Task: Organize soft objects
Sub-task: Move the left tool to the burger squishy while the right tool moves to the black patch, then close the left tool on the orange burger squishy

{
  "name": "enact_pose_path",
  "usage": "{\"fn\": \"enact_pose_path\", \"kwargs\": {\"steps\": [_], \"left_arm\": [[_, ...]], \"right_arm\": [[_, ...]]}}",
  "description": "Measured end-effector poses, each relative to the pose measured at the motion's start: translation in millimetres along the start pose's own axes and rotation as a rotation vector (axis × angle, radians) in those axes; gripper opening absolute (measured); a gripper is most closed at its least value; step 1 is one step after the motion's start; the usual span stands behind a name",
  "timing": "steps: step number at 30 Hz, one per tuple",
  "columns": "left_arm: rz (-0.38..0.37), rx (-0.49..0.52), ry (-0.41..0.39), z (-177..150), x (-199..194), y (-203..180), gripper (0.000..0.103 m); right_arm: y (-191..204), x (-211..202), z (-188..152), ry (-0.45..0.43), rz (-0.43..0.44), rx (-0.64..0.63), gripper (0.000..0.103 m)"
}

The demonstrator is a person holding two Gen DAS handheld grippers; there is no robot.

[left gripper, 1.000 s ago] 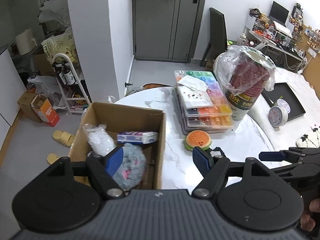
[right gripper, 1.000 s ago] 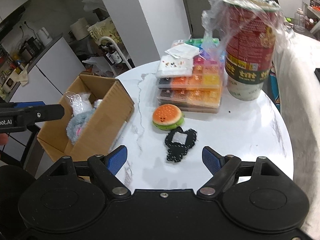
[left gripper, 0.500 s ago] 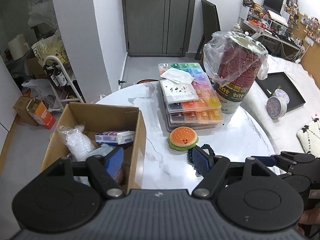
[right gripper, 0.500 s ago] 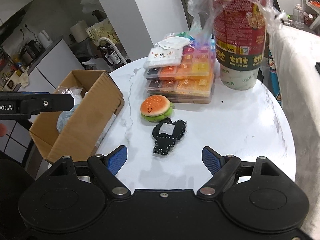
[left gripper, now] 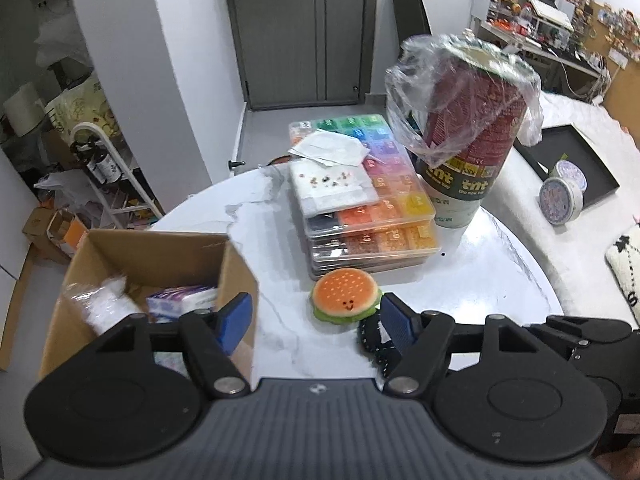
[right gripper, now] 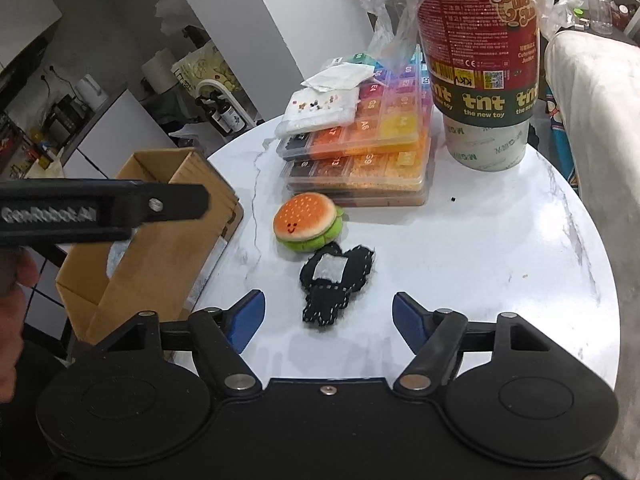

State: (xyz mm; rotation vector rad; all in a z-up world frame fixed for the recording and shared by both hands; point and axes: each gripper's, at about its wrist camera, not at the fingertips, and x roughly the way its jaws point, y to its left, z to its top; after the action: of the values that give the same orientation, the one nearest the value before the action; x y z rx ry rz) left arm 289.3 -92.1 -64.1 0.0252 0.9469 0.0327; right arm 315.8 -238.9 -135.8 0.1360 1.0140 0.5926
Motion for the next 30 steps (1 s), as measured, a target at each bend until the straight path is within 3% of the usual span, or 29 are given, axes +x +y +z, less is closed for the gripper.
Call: {"fn": "enact_pose_path", "kwargs": {"steps": [18,21,24,28,30], "left_arm": [[-0.01,-0.063,0.069,6.1,50.9,-6.5,0.047],[-0.005,-0.076,0.072,5.3,54.5,-3.8,0.047],[-0.01,-0.083,0.082,4.9,58.4,-3.2,0.047],[-0.019,-0.069,0.08,4.3,62.3,-9.9,0.047],[-0.016,-0.059,0.076,4.1,64.3,-13.7,0.047]], "right_arm": [[-4.4,46.6,14.4,0.068,0.001,-0.031,0.048],[-6.0,51.6,13.0,0.105,-0.006,-0.015,0.026],[-11.2,51.4,9.2,0.12,0.002,0.033,0.019],[-18.4,45.7,5.3,0.132,-0.009,0.065,0.0],[-23.4,43.1,2.7,0.146,-0.034,0.084,0.0]]}}
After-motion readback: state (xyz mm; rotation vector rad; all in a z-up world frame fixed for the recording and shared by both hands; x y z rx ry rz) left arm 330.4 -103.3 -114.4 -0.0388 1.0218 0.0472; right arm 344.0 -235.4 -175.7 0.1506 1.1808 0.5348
